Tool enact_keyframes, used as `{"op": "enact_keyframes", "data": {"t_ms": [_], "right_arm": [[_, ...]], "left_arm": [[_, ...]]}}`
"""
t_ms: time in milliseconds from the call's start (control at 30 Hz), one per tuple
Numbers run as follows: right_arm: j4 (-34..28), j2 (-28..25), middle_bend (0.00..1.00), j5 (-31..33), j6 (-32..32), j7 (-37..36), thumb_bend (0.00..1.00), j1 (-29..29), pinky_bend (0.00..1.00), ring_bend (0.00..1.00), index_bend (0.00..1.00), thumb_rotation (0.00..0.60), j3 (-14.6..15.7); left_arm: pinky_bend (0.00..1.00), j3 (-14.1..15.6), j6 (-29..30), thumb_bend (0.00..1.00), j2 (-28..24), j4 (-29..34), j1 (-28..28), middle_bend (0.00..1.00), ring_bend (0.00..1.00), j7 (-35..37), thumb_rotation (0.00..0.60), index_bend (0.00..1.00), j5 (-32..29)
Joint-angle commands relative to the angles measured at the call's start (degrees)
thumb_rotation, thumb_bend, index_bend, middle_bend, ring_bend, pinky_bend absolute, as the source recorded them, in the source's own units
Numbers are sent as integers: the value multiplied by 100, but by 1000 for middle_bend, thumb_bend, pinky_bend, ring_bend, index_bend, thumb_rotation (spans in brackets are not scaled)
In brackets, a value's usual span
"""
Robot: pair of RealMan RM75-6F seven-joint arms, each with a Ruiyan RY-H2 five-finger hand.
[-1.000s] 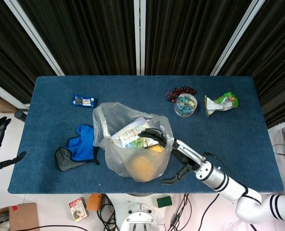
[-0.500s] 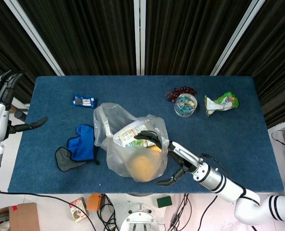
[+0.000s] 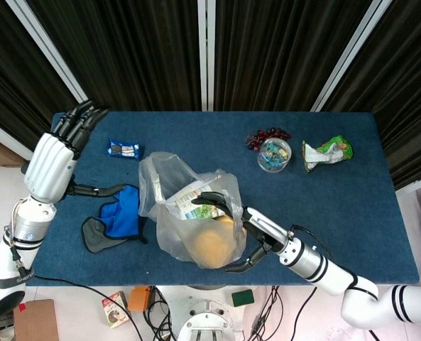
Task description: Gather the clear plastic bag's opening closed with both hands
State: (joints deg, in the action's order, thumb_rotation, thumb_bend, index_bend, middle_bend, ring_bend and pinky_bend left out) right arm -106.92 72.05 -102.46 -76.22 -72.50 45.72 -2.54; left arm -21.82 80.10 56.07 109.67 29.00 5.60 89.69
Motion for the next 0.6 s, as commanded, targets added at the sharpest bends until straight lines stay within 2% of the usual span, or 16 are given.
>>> {"op": "enact_keyframes", "data": {"t_ms": [33, 233, 600], "right_arm": [[19, 1, 69, 8, -6, -24, 103, -3, 0, 0, 0, 570, -5], [53, -10, 68, 26, -9, -33, 104, -4, 0, 0, 0, 568, -20], [135, 8, 68, 80, 24, -73, 103, 11, 0, 0, 0, 570, -57]], "left_arm": [[144, -36, -111, 17, 165, -102, 186, 136, 60, -353, 276, 42, -111], [144, 15, -257, 17, 383, -236, 385, 136, 60, -526, 396, 43, -207], [144, -26, -516, 16, 639, -224, 796, 136, 60, -289, 401, 43, -270]]}}
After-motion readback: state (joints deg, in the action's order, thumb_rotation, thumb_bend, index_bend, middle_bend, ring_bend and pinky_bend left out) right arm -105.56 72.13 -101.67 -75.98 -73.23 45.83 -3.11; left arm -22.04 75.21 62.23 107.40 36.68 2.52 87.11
